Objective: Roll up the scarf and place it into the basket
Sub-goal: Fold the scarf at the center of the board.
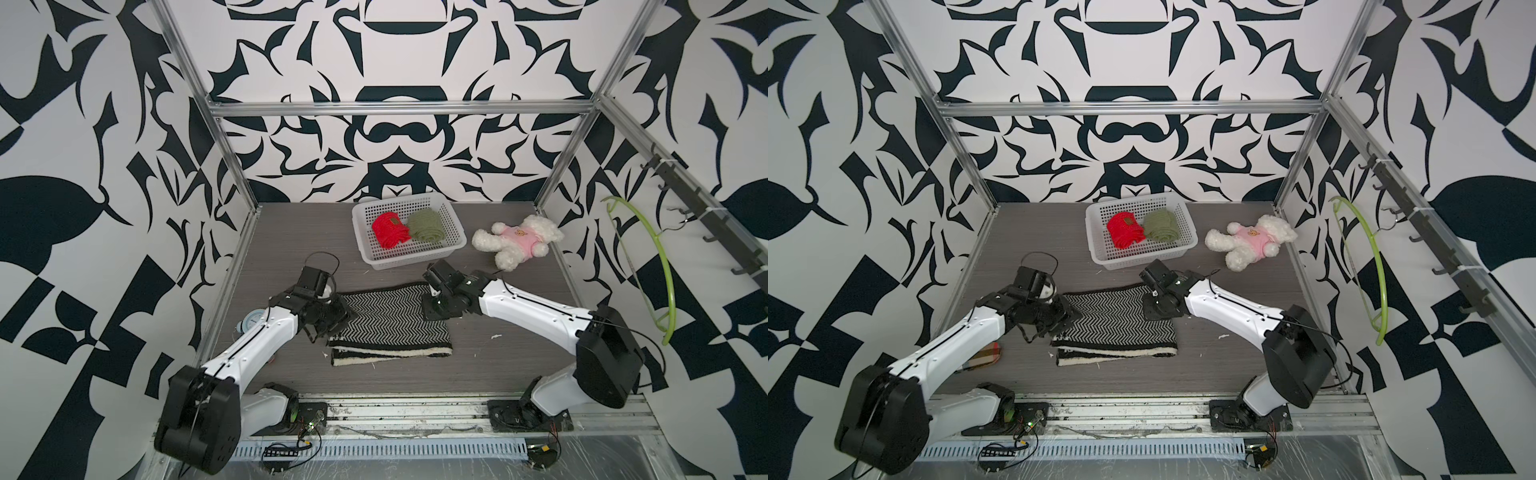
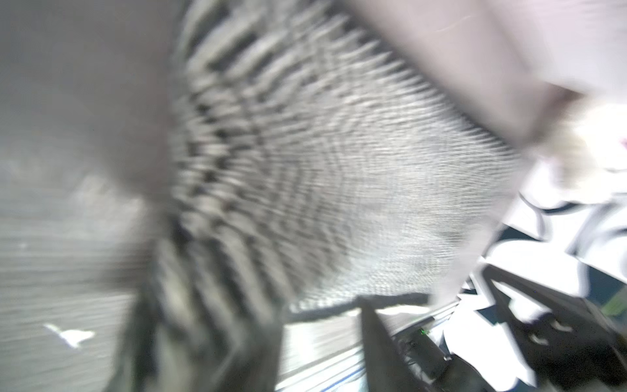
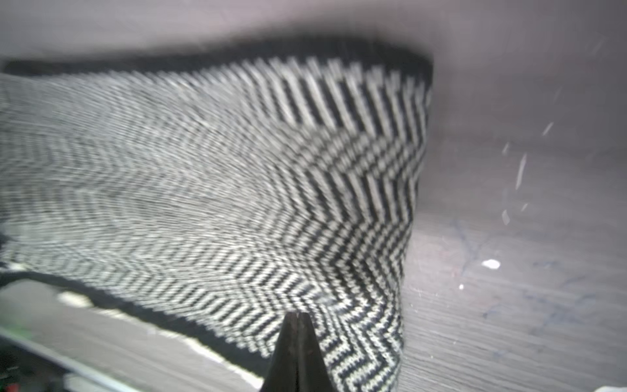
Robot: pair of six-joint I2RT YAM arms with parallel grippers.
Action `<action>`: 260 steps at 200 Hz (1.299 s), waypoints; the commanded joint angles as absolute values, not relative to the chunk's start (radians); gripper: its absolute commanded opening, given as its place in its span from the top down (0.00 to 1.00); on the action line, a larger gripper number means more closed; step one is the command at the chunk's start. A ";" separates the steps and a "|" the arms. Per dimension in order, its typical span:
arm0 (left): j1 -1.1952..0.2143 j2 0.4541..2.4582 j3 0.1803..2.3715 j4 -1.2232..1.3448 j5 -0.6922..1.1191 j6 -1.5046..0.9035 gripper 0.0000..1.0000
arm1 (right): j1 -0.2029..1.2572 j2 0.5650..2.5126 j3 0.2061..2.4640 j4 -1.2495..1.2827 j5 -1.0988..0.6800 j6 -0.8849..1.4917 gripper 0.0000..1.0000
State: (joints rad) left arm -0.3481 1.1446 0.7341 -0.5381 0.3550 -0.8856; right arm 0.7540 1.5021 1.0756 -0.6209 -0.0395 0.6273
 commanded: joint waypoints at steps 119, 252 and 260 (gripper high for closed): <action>-0.397 0.987 0.650 -0.782 -0.029 -0.805 0.23 | 0.752 1.464 1.095 -0.624 -0.037 0.571 0.60; -0.467 0.865 0.819 -0.902 0.263 -0.902 1.00 | 0.752 1.468 1.092 -0.625 -0.009 0.564 0.59; -0.466 0.882 0.824 -0.905 0.315 -0.930 1.00 | 0.752 1.476 1.091 -0.623 -0.009 0.560 0.59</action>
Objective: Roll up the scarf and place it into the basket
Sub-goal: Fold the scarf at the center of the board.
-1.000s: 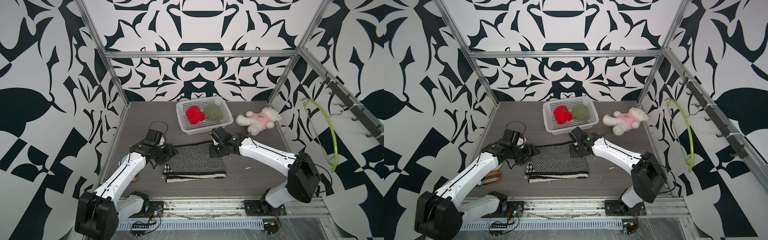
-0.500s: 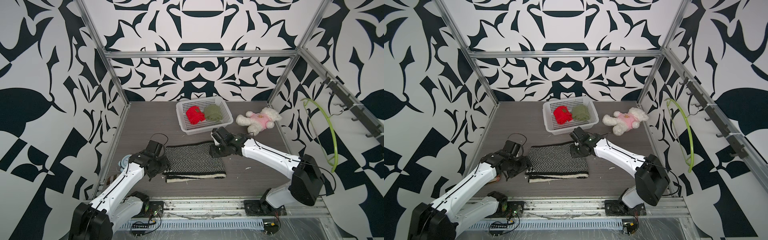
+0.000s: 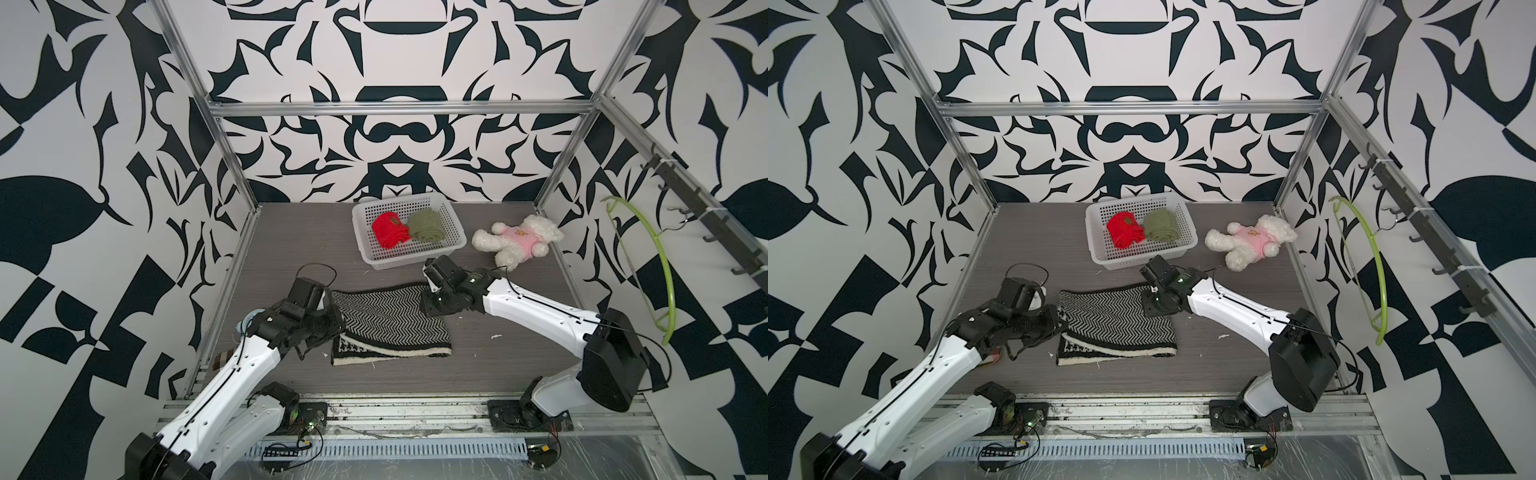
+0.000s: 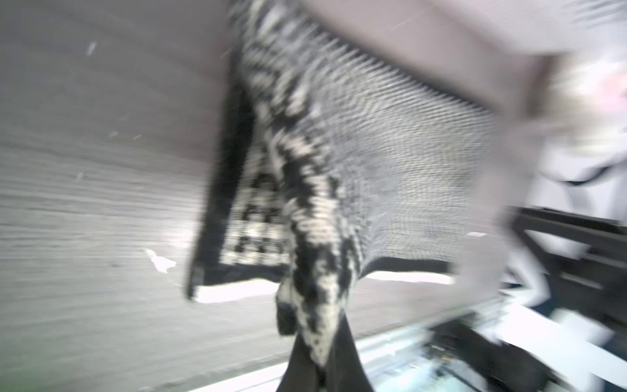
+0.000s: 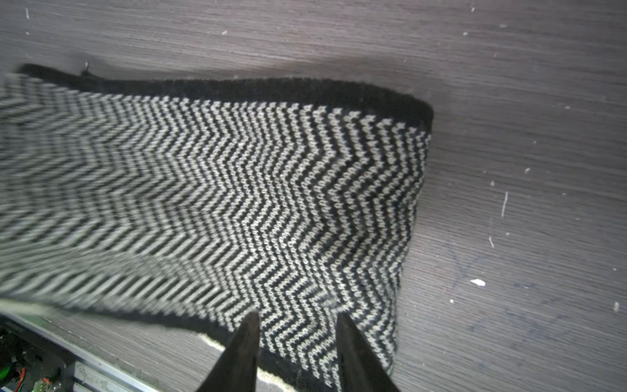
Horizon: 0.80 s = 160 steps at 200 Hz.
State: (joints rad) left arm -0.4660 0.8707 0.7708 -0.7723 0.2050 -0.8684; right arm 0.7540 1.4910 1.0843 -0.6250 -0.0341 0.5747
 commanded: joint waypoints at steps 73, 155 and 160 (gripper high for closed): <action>-0.360 0.813 0.720 -0.964 0.299 -1.003 0.01 | 0.792 1.565 1.116 -0.595 -0.108 0.515 0.60; -0.147 1.220 0.707 -0.626 0.273 -0.803 0.01 | 0.876 1.636 1.184 -0.577 -0.101 0.498 0.61; -0.128 1.256 0.709 -0.601 0.278 -0.793 0.01 | 0.876 1.633 1.183 -0.578 -0.097 0.498 0.61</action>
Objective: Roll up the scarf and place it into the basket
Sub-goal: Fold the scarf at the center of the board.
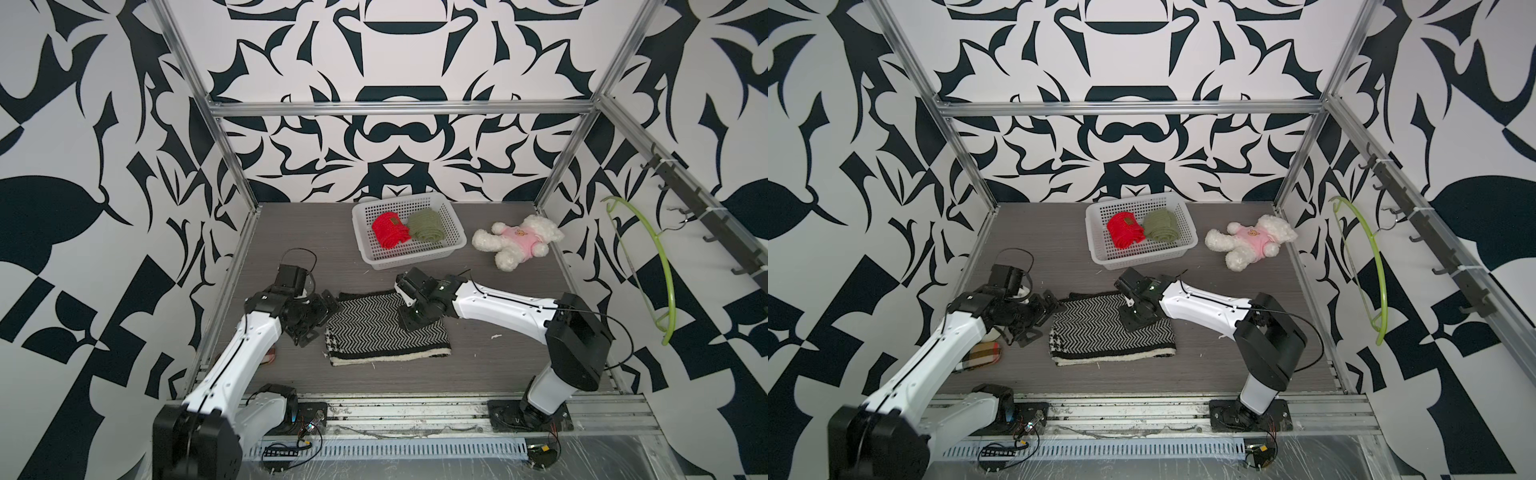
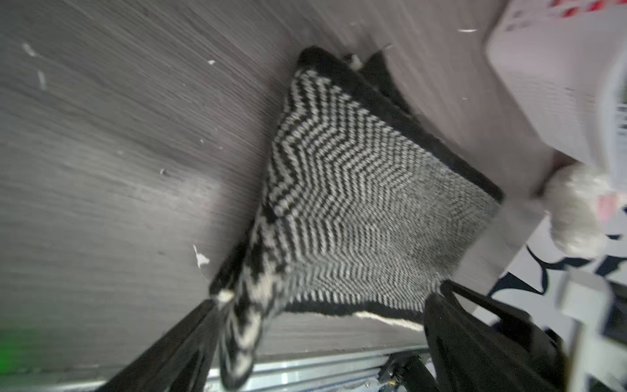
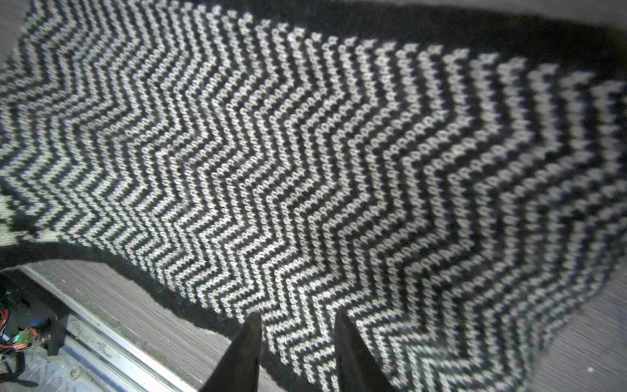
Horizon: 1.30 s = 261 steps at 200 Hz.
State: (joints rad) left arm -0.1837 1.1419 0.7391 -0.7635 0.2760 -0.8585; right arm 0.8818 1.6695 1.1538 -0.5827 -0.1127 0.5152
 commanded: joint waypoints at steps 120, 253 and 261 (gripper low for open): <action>-0.086 1.505 0.760 -0.292 0.362 -0.724 1.00 | 0.875 1.625 1.172 -0.594 -0.062 0.510 0.62; -0.004 1.411 0.886 -0.394 0.449 -0.737 0.01 | 0.844 1.558 1.133 -0.587 -0.005 0.508 0.62; -0.002 1.376 0.910 -0.441 0.426 -0.719 0.01 | 0.839 1.545 1.120 -0.578 -0.005 0.509 0.62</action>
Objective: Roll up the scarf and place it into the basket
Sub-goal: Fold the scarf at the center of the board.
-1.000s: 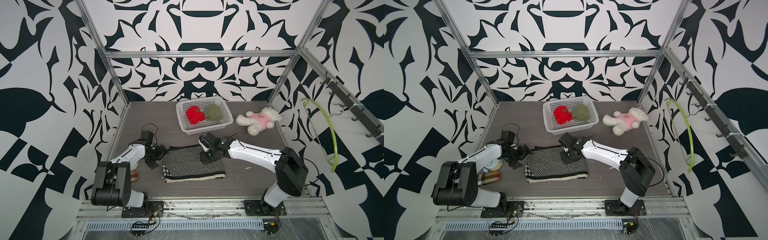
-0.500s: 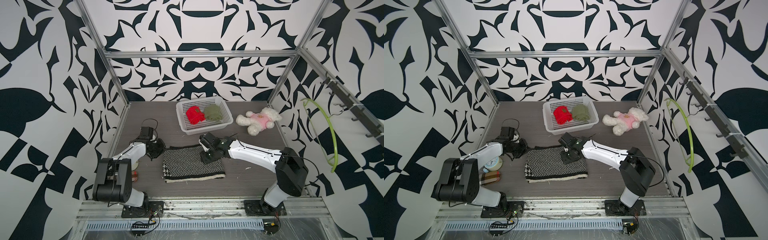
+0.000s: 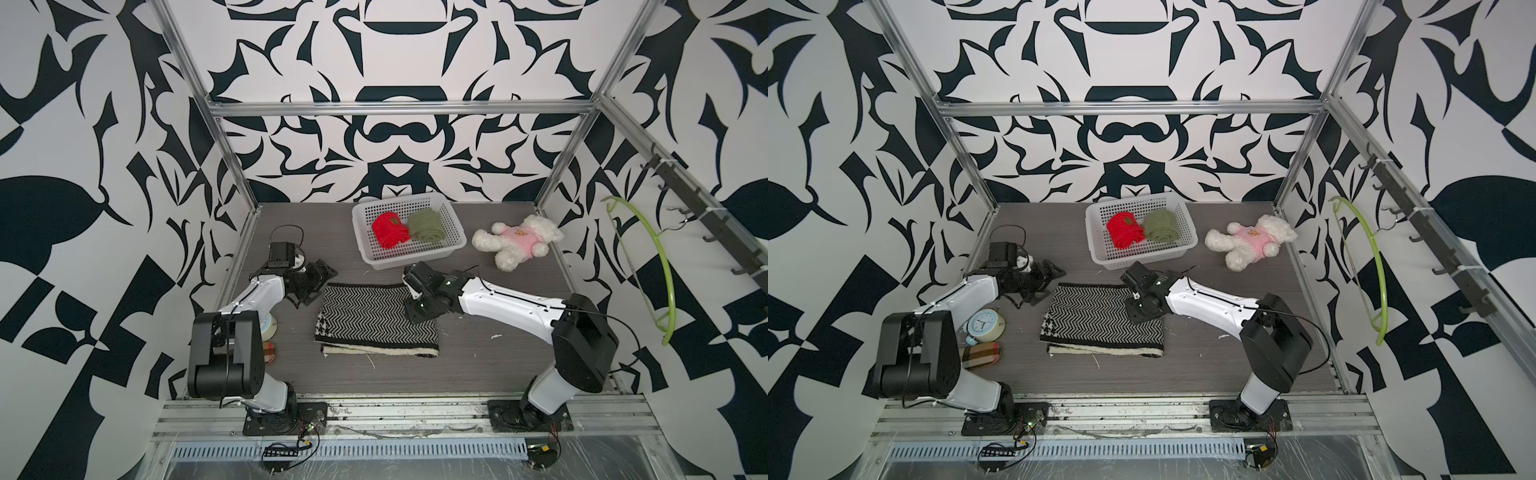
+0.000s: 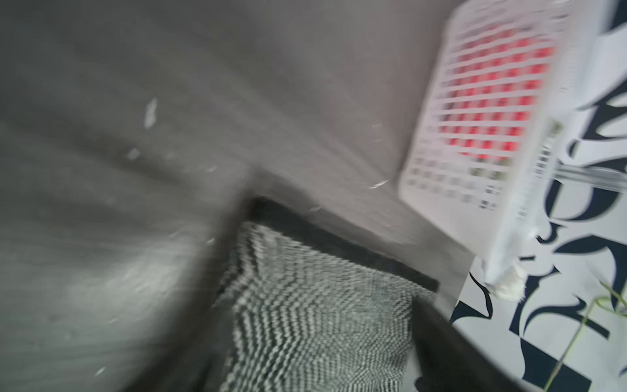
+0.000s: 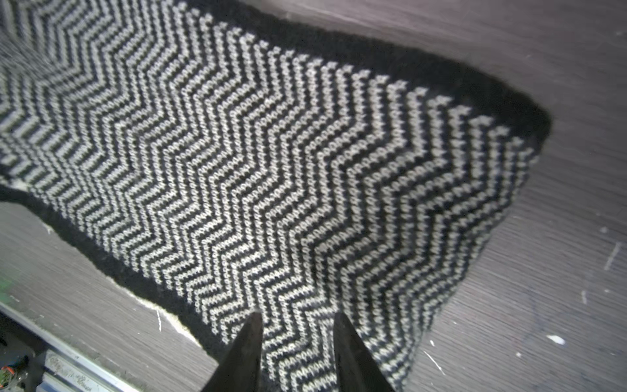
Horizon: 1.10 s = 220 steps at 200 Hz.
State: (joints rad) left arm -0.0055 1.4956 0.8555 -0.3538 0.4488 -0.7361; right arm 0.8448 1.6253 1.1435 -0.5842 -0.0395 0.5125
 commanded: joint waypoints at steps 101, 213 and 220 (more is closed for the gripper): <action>-0.183 1.260 0.666 -0.380 0.358 -0.890 1.00 | 0.849 1.482 0.808 -0.542 -0.137 0.700 1.00; -0.211 1.140 0.763 -0.538 0.388 -0.809 0.74 | 0.613 1.653 1.048 -0.449 -0.178 0.496 1.00; -0.239 1.126 0.754 -0.525 0.368 -0.815 0.54 | 0.598 1.688 1.051 -0.438 -0.176 0.487 1.00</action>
State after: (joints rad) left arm -0.1772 1.1675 0.7658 -0.5011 0.3725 -0.8200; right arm 0.6403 1.5898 1.0443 -0.4881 -0.1360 0.5388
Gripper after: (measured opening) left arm 0.187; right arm 0.050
